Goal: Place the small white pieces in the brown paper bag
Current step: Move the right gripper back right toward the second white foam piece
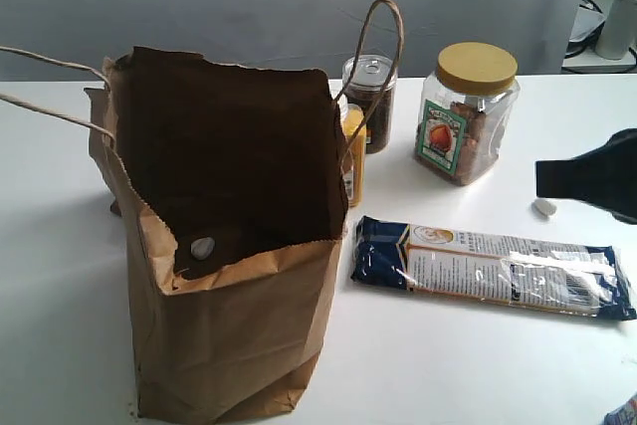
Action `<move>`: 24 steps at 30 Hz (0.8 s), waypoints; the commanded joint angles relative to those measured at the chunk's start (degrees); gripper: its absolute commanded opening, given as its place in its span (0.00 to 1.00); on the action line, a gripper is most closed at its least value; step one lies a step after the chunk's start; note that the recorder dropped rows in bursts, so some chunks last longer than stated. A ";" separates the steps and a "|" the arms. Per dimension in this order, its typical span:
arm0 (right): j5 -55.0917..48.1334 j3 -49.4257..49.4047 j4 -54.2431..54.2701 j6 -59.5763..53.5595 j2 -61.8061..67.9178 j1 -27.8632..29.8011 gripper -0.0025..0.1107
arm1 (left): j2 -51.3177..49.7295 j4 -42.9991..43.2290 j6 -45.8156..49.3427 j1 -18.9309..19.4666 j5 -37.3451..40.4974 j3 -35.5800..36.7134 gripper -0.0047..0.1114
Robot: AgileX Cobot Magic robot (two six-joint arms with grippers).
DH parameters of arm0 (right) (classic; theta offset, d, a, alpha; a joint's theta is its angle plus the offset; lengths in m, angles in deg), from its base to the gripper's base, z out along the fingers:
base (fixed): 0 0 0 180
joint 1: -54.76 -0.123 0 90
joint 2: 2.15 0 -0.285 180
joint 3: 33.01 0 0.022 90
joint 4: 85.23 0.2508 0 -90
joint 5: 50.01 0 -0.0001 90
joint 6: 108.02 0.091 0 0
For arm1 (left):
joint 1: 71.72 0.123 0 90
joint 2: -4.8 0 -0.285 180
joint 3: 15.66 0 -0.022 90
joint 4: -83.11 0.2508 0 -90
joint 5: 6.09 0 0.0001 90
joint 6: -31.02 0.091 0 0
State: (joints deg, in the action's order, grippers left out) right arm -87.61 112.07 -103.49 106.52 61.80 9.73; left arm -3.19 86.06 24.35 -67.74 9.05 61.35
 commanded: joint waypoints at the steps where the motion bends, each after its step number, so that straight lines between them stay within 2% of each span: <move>1: 0.19 0.04 -0.40 -2.06 8.48 7.39 0.02 | 0.20 -0.45 -0.23 -0.23 -0.28 0.20 0.04; 4: 0.19 2.25 2.00 -5.32 15.79 11.32 0.04 | 0.20 -0.45 -0.23 -0.23 -0.28 0.20 0.04; 6: 0.19 4.52 3.70 -7.91 20.42 13.19 0.10 | 0.20 -0.45 -0.23 -0.23 -0.28 0.20 0.04; 11: -0.87 11.94 4.13 -9.93 31.68 15.44 0.32 | 0.20 -0.45 -0.23 -0.23 -0.28 0.20 0.04; 13: -1.04 14.96 3.93 -9.93 35.51 16.48 0.37 | 0.20 -0.45 -0.23 -0.23 -0.28 0.20 0.04; 24: -1.96 25.50 2.12 -11.23 50.76 21.26 0.37 | 0.20 -0.45 -0.23 -0.23 -0.28 0.20 0.04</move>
State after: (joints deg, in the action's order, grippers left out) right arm -89.13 135.30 -100.51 96.04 110.09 29.99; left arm -3.19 86.06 24.35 -67.74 9.05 61.35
